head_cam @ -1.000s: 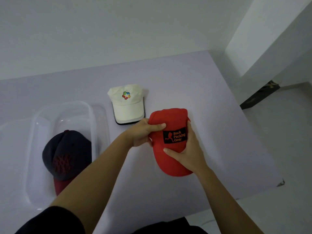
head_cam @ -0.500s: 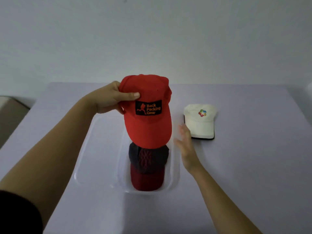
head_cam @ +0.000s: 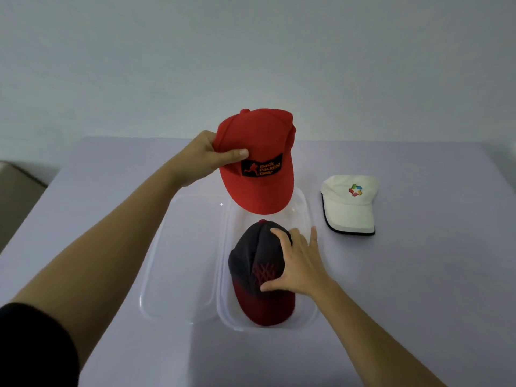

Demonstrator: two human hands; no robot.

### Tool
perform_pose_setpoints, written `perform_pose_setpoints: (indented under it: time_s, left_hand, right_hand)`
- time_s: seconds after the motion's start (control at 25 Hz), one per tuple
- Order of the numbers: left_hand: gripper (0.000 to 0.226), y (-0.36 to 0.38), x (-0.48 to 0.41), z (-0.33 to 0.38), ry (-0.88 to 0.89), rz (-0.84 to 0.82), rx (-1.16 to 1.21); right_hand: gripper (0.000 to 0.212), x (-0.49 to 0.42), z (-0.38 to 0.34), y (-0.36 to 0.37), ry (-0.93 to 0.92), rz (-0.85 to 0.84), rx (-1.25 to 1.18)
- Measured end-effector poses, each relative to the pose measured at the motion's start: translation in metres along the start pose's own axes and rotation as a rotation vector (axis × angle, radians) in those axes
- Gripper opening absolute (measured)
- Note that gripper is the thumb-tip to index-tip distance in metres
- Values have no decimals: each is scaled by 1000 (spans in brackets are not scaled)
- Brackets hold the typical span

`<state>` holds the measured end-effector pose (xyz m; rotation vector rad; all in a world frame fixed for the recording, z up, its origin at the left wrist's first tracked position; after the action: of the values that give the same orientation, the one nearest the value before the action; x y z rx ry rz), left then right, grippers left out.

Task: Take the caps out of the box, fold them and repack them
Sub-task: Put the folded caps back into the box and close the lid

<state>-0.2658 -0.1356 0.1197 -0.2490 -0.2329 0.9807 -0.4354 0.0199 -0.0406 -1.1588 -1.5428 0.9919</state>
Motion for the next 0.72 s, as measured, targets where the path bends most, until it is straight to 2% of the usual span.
perform_pose_setpoints:
  time_s: [0.12, 0.24, 0.32, 0.44, 0.64, 0.72]
  left_hand:
    - [25, 25, -10, -23, -30, -35, -50]
    - [24, 53, -8, -55, -138, -208, -77]
    - [20, 70, 0, -81, -230, -334, -83]
    - [34, 84, 8, -108, -407, -409, 7]
    - [31, 103, 9, -118, -499, -424, 47]
    - [32, 102, 9, -124, -553, -428, 34]
  right_hand:
    - [114, 20, 1, 4, -68, 68, -132]
    - [114, 34, 2, 9, -148, 268, -147]
    - [112, 39, 3, 9, -152, 336, -149]
    - [112, 42, 7, 7, -115, 324, -169]
    - [112, 39, 5, 8, -114, 307, -165]
    - [112, 36, 5, 6, -79, 249, -162]
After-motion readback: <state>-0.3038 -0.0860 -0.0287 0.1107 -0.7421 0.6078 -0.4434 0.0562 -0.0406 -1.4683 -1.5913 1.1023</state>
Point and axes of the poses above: each hand's wrist, its own x-axis away from the middle knuckle, its own y-axis out of the palm, z = x × y, the point moved 3 cm from there along -x, towards the middle knuckle, and after that the axes turned 2 degrees about x, right-handed, at the moved point
